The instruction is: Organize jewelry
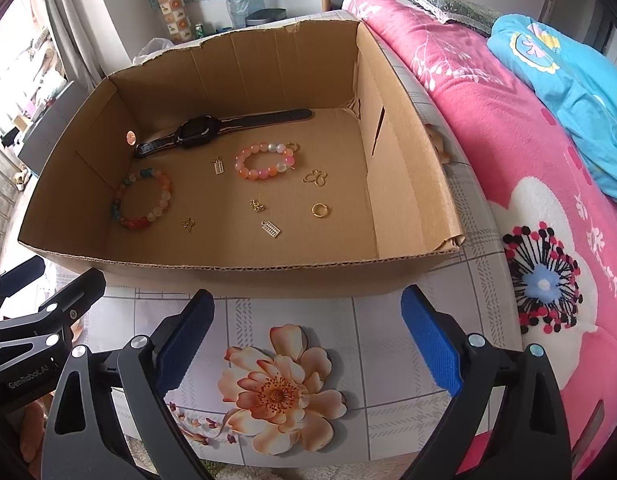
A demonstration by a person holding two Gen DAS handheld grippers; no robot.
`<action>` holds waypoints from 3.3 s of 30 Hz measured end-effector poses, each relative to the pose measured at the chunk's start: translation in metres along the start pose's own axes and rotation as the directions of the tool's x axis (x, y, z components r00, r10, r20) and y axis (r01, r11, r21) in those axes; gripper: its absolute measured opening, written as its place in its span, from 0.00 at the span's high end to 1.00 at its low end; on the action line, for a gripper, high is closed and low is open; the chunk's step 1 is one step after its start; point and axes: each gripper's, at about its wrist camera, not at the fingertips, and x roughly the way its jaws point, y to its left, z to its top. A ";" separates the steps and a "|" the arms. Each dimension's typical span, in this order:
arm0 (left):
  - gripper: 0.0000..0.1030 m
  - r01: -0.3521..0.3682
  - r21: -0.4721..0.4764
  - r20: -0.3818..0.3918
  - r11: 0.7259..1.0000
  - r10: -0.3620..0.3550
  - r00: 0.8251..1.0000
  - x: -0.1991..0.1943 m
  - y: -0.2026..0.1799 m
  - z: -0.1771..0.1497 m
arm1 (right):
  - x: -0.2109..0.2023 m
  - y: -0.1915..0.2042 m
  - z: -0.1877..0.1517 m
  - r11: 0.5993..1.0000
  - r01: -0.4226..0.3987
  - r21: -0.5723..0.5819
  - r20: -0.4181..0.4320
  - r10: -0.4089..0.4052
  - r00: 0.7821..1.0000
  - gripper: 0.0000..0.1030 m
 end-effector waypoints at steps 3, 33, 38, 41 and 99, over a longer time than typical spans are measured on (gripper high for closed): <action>0.08 0.002 0.000 0.000 1.000 -0.002 1.000 0.000 -0.001 0.000 | 0.000 -0.001 0.000 1.000 0.002 0.000 0.000 -0.002 1.000 0.11; 0.08 0.049 -0.014 -0.058 0.999 -0.050 0.997 0.003 0.001 0.001 | -0.001 -0.001 -0.001 1.000 0.018 -0.003 -0.001 -0.018 1.000 0.11; 0.08 0.050 -0.014 -0.057 0.999 -0.051 0.997 0.003 0.001 0.001 | -0.001 -0.001 0.000 1.000 0.019 -0.004 0.000 -0.019 1.000 0.11; 0.08 0.049 -0.013 -0.058 0.999 -0.050 0.997 0.003 0.001 0.001 | 0.000 -0.001 0.000 1.000 0.018 -0.004 -0.001 -0.018 1.000 0.11; 0.08 0.051 -0.007 -0.057 0.999 -0.051 0.997 0.002 -0.001 0.001 | -0.001 0.003 0.003 1.000 0.016 -0.003 -0.001 -0.016 1.000 0.11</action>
